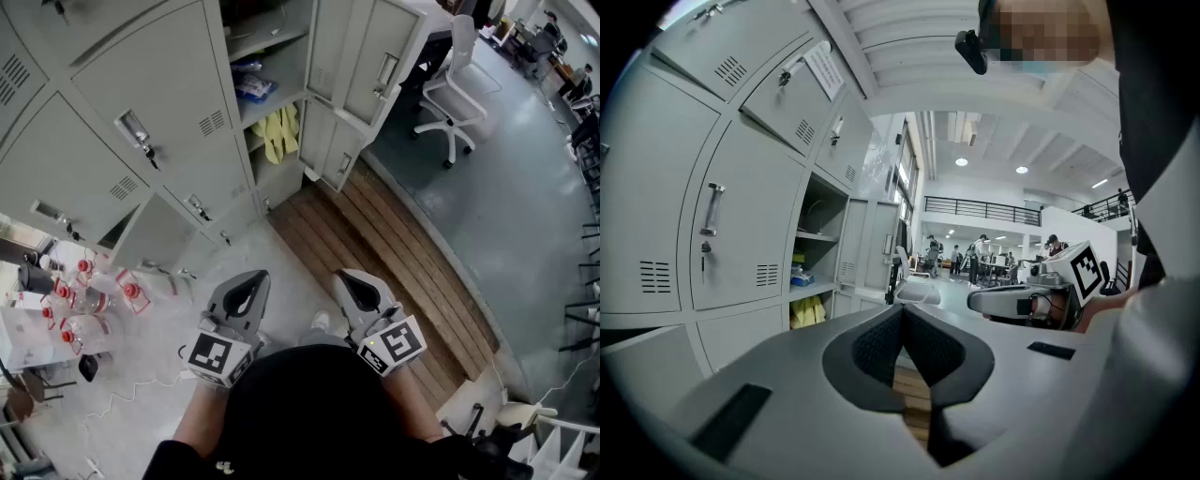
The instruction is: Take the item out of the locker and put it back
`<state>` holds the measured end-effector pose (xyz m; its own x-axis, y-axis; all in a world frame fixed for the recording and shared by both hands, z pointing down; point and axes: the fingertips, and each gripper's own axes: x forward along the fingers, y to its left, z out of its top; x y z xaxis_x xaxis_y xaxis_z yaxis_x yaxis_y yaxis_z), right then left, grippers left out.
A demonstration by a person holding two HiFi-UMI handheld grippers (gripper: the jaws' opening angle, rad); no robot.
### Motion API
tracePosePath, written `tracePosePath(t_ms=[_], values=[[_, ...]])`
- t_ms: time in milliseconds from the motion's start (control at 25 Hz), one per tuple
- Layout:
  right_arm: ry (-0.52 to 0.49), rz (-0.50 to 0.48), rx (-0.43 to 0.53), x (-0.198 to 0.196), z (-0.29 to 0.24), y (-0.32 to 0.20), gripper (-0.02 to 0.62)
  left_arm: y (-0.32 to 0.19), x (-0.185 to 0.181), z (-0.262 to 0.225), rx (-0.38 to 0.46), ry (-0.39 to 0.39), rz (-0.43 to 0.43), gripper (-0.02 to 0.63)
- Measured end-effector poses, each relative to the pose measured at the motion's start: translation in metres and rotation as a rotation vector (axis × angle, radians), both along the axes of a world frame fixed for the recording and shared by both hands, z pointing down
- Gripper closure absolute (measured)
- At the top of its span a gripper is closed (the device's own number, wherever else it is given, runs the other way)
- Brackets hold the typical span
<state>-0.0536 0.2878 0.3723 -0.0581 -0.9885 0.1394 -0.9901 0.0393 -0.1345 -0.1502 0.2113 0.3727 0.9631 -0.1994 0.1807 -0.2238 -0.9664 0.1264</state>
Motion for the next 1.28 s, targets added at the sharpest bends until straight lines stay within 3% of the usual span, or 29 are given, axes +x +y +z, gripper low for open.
tracePosePath(t_ms=[440, 680, 800, 960, 1280], values=[[0.027, -0.026, 0.052, 0.058, -0.006, 0.018, 0.598, 0.019, 0.062, 0.003, -0.006, -0.033, -0.007, 0.595], [-0.055, -0.013, 0.078, 0.096, -0.004, 0.043, 0.599, 0.042, 0.098, 0.002, 0.024, -0.056, 0.003, 0.595], [-0.024, -0.017, 0.052, 0.104, 0.003, 0.048, 0.6, 0.046, 0.103, 0.006, 0.021, -0.073, 0.0, 0.595], [-0.065, -0.033, 0.043, 0.106, 0.008, 0.038, 0.6, 0.034, 0.105, 0.012, 0.002, -0.079, -0.013, 0.595], [-0.072, -0.053, 0.001, 0.095, 0.018, -0.022, 0.599, -0.023, 0.099, 0.02, -0.032, -0.064, -0.009, 0.595]])
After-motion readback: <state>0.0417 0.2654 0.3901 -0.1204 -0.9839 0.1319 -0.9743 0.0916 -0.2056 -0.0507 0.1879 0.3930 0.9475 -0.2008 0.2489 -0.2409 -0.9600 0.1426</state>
